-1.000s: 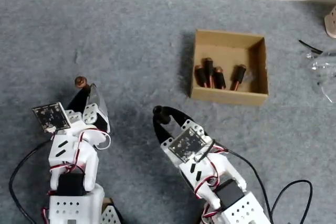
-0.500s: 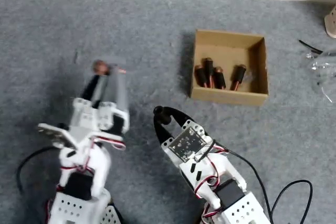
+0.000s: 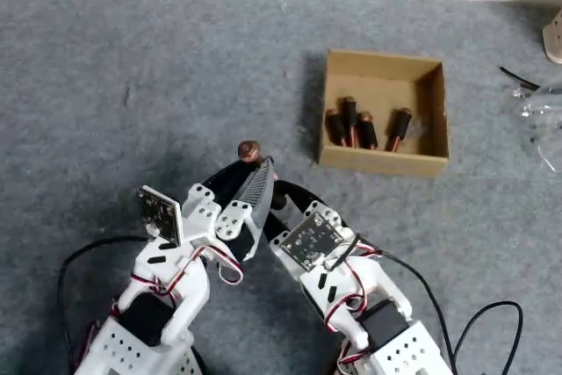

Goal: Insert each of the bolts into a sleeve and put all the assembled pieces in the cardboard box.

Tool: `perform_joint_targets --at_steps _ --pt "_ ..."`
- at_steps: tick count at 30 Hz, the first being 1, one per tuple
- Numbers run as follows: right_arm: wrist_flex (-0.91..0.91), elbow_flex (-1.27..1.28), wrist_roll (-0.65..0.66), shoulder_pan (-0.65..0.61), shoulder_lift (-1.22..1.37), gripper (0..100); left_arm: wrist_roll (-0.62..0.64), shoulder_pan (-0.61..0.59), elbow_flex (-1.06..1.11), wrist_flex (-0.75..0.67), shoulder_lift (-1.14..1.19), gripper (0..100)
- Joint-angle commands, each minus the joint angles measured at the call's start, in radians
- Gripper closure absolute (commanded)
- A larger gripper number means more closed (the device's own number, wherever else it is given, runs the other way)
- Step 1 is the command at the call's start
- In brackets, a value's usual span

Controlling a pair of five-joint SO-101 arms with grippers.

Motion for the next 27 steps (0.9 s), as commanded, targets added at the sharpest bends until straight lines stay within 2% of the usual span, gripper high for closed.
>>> perform_joint_targets --at_steps 1,18,23,27 --pt "-0.001 0.125 0.009 0.018 -0.018 99.3 -0.002 -0.015 -0.056 0.006 -0.021 99" --pt "-0.024 0.125 0.009 0.056 -0.018 99.3 0.005 -0.013 -0.186 0.026 -0.022 99" --pt "-0.024 0.125 0.009 0.056 -0.018 99.3 0.138 -0.015 -0.189 0.152 -0.022 99" --pt "-0.024 0.125 0.009 0.056 -0.018 99.3 0.143 -0.022 -0.162 0.157 -0.022 99"
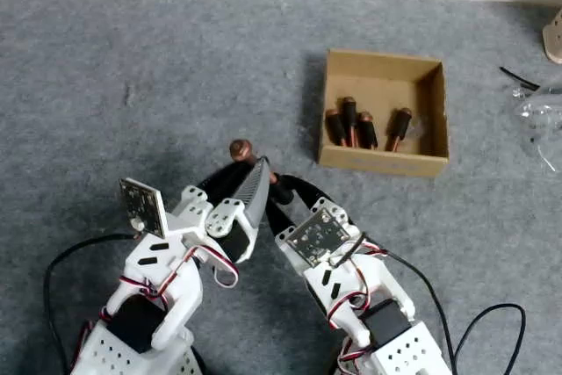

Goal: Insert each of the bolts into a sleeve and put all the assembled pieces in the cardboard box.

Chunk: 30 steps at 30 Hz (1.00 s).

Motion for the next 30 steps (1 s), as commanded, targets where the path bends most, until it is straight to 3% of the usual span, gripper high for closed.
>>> perform_joint_targets --at_steps 1,12,19,25,30 --pt "-0.024 0.125 0.008 0.013 -0.016 99.3 0.011 -0.018 -0.027 0.003 -0.018 99" --pt "-0.024 0.125 0.008 0.012 -0.016 99.3 0.009 0.091 0.111 0.008 -0.018 99" --pt "-0.024 0.125 0.008 0.013 -0.016 99.3 -0.072 0.079 0.157 0.005 -0.018 99" --pt "-0.024 0.125 0.008 0.013 -0.016 99.3 -0.075 -0.007 0.147 0.002 -0.018 99" --pt "-0.024 0.127 0.008 0.013 -0.016 99.3 -0.075 -0.079 0.157 -0.104 -0.018 99"
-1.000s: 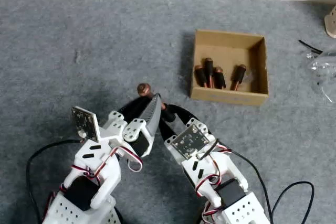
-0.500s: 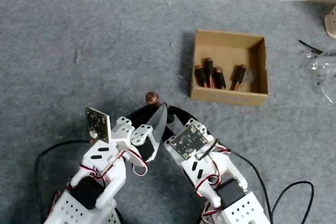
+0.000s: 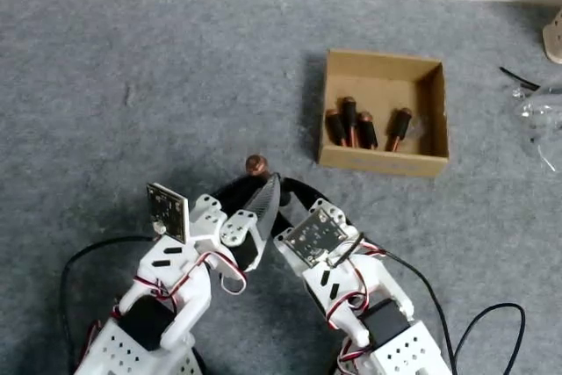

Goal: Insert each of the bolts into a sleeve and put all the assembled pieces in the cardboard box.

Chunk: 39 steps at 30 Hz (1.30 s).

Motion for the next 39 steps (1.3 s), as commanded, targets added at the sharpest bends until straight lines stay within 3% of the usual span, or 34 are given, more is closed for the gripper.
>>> perform_joint_targets --at_steps 1,13,19,23,32,35,39 --pt "-0.024 0.125 0.009 0.015 -0.018 99.3 -0.011 -0.071 0.022 -0.064 -0.015 99" --pt "-0.024 0.125 0.009 0.015 -0.018 99.3 -0.005 -0.062 0.022 -0.051 -0.015 99" --pt "-0.024 0.125 0.009 0.015 -0.018 99.3 -0.008 0.042 0.022 0.169 -0.015 99" --pt "-0.024 0.125 0.009 0.015 -0.018 99.3 -0.009 0.114 0.022 0.215 -0.015 99" --pt "-0.024 0.125 0.009 0.015 -0.018 99.3 -0.005 0.048 0.021 0.186 -0.015 99" --pt "-0.024 0.125 0.009 0.015 -0.018 99.3 -0.003 0.028 0.022 0.147 -0.015 92" --pt "-0.024 0.125 0.009 0.015 -0.018 99.3 -0.003 0.107 0.022 0.236 -0.015 69"
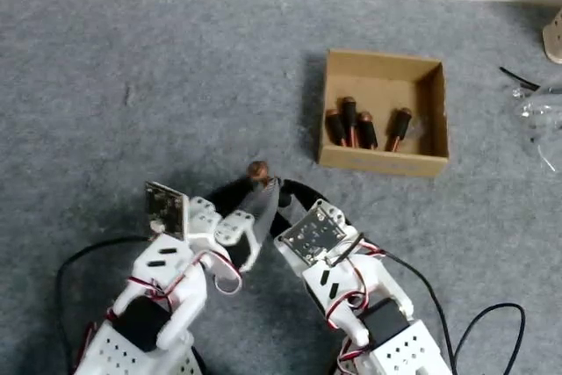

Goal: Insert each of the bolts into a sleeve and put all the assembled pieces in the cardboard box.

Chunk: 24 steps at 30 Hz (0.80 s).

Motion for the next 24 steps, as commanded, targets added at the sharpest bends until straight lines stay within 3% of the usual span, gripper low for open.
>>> perform_joint_targets --at_steps 1,5,13,24 --pt "-0.028 0.125 0.005 0.010 -0.022 99.3 -0.002 0.073 0.022 0.083 -0.001 64" --pt "-0.028 0.125 0.005 0.010 -0.022 99.3 0.006 0.039 0.022 0.101 -0.001 53" --pt "-0.028 0.125 0.005 0.010 -0.022 99.3 0.265 -0.440 0.022 -0.158 -0.001 59" --pt "-0.028 0.125 0.005 0.010 -0.022 99.3 0.287 -0.495 0.022 -0.166 -0.001 74"
